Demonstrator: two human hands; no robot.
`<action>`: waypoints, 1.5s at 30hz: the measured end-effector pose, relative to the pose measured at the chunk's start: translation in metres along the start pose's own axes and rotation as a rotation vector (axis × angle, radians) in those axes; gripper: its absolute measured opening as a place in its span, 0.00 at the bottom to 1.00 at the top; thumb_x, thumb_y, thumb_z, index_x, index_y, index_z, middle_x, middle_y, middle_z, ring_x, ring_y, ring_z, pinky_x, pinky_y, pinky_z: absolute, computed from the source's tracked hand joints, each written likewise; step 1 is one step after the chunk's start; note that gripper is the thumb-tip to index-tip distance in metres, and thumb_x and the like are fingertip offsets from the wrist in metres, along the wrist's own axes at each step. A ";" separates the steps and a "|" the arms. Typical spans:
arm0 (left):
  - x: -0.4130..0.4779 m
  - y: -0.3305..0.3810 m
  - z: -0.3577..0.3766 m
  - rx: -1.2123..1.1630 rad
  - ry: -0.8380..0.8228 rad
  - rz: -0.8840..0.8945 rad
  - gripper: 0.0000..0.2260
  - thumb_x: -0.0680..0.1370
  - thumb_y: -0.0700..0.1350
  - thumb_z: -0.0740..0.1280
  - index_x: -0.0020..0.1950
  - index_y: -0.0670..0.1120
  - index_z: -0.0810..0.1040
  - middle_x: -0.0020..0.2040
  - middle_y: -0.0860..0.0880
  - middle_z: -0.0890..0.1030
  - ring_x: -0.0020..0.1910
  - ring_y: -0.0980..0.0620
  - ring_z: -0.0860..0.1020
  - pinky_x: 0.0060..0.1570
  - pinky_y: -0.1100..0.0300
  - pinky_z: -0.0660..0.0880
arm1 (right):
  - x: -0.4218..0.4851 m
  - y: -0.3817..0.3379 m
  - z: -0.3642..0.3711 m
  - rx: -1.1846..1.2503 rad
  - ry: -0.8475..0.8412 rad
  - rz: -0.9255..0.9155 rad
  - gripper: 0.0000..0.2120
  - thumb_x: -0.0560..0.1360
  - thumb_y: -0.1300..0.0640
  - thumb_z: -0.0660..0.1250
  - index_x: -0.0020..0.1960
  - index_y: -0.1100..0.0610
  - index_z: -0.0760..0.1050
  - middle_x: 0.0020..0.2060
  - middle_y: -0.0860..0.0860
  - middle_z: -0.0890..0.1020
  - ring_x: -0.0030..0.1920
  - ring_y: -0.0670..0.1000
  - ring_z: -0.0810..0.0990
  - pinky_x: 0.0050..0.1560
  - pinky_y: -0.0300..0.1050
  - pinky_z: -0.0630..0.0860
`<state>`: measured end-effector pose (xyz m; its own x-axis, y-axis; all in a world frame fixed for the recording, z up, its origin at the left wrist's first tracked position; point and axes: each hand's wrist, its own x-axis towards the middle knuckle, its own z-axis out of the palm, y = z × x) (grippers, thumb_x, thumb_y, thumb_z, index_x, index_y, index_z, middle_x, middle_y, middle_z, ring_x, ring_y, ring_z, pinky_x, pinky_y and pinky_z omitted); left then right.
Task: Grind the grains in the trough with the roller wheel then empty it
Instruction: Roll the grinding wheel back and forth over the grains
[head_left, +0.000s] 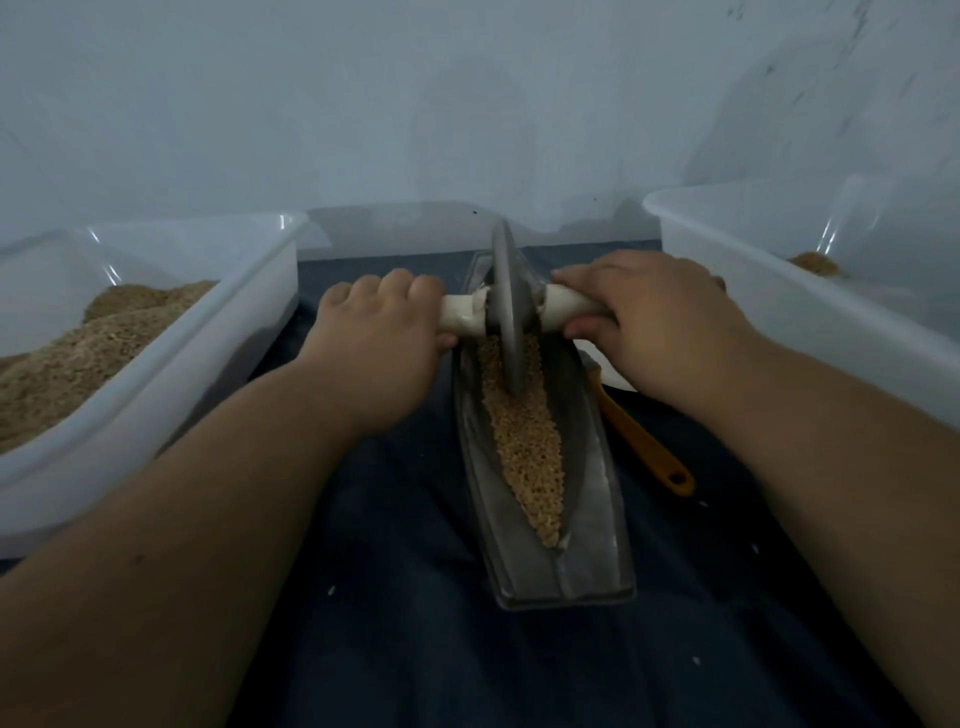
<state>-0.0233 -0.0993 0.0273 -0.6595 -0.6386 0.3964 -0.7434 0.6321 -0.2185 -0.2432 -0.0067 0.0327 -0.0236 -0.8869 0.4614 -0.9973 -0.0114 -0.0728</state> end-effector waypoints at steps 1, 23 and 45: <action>0.000 0.000 0.001 -0.018 -0.001 -0.015 0.18 0.80 0.55 0.56 0.63 0.45 0.68 0.58 0.43 0.73 0.55 0.41 0.73 0.55 0.46 0.67 | 0.001 -0.001 0.001 -0.017 0.029 -0.006 0.21 0.77 0.45 0.66 0.69 0.46 0.73 0.58 0.50 0.79 0.60 0.54 0.74 0.56 0.47 0.66; -0.003 -0.002 -0.009 -0.078 -0.055 0.037 0.14 0.79 0.56 0.57 0.57 0.48 0.70 0.52 0.47 0.75 0.49 0.45 0.74 0.50 0.49 0.69 | -0.003 -0.003 -0.014 0.056 -0.210 0.022 0.12 0.78 0.46 0.64 0.60 0.44 0.75 0.48 0.48 0.78 0.49 0.50 0.76 0.50 0.52 0.73; -0.005 -0.010 -0.024 -0.240 -0.226 0.065 0.11 0.78 0.59 0.57 0.47 0.52 0.68 0.44 0.53 0.74 0.41 0.53 0.73 0.42 0.53 0.69 | -0.007 -0.007 -0.023 0.088 -0.254 -0.017 0.10 0.76 0.46 0.65 0.58 0.44 0.76 0.46 0.45 0.77 0.47 0.48 0.75 0.47 0.49 0.72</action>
<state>-0.0099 -0.0915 0.0491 -0.7326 -0.6579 0.1746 -0.6695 0.7428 -0.0100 -0.2375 0.0104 0.0502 0.0224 -0.9735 0.2274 -0.9873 -0.0574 -0.1484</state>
